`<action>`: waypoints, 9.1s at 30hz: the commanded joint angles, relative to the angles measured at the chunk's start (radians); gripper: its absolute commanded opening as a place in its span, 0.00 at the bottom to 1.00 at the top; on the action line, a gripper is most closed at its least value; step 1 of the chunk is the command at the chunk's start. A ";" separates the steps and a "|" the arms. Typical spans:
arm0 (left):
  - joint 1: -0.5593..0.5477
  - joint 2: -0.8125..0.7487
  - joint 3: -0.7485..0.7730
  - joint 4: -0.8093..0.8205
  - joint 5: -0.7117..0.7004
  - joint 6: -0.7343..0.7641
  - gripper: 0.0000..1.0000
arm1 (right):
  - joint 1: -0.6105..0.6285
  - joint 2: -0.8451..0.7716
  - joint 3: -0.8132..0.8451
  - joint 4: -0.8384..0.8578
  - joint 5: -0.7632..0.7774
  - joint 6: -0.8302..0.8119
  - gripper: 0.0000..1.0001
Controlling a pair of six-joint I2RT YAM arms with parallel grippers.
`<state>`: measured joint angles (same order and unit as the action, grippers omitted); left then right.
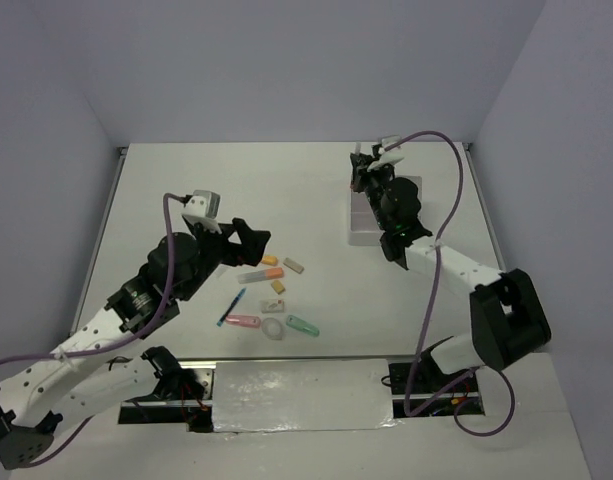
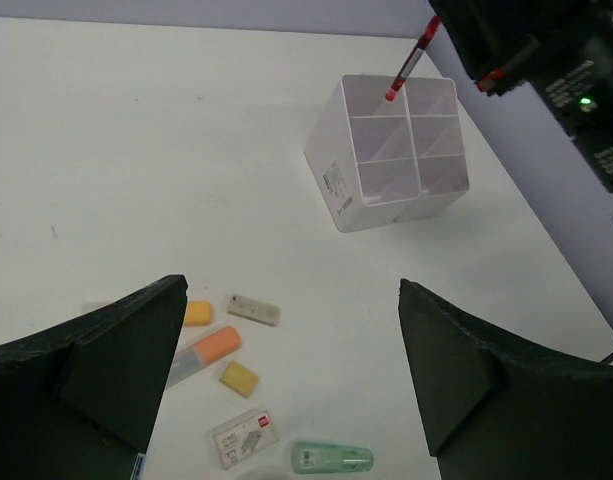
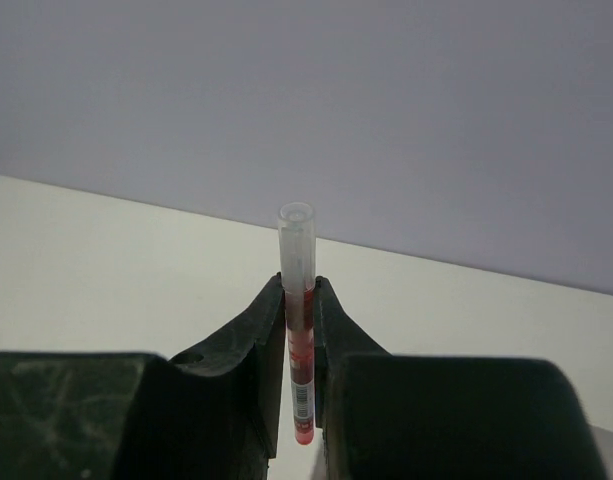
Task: Sort the stationery into containers
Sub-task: Place the pen in the storage box, then pick up the pen from the center of the board, then close the pen cap on the pen.
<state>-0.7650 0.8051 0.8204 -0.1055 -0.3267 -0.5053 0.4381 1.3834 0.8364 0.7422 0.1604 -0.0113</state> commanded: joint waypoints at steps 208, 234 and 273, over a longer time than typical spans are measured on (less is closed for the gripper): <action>0.220 -0.437 0.060 -0.568 -0.353 0.037 0.00 | 0.777 1.106 1.501 -1.537 0.645 1.157 0.72; 0.220 -0.569 0.028 -0.525 -0.285 0.054 0.00 | 0.735 1.209 1.466 -1.566 0.499 1.160 0.58; 0.220 -0.567 0.029 -0.525 -0.313 0.051 0.00 | 0.705 1.122 1.208 -1.434 0.255 0.677 0.44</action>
<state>-0.5472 0.2310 0.8482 -0.6724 -0.6205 -0.4702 1.1477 2.4760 2.0819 -0.5770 0.5129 0.7284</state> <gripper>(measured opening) 0.232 0.433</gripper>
